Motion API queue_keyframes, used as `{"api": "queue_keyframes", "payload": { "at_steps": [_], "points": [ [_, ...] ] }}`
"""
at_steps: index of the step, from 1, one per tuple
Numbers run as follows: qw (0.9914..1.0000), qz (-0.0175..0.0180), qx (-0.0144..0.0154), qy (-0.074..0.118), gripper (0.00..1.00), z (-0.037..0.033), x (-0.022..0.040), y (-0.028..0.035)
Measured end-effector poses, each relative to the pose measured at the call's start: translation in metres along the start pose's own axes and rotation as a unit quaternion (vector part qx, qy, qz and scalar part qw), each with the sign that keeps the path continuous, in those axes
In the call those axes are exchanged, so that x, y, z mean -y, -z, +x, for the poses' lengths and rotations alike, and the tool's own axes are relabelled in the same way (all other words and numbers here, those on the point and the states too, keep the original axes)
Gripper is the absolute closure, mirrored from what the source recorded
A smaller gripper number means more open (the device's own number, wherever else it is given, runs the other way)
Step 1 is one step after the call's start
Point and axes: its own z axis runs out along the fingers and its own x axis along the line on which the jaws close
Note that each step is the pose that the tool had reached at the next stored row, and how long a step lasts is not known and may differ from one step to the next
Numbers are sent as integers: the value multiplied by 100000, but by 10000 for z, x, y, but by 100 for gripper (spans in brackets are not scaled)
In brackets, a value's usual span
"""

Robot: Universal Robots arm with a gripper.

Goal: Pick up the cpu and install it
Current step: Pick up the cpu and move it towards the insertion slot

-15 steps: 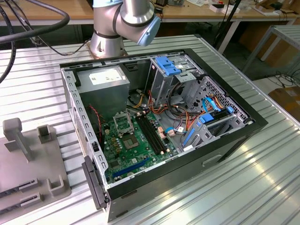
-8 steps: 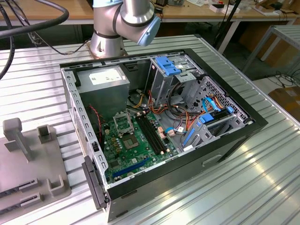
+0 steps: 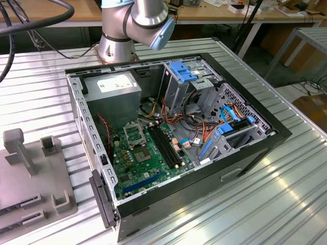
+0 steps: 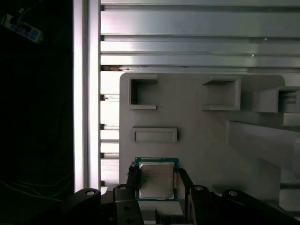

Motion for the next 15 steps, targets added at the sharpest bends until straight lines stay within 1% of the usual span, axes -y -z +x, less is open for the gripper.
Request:
{"api": "queue_keyframes", "payload": {
  "at_steps": [15],
  "points": [
    [100000,-6,8,2,56,2,0,72]
  ]
}}
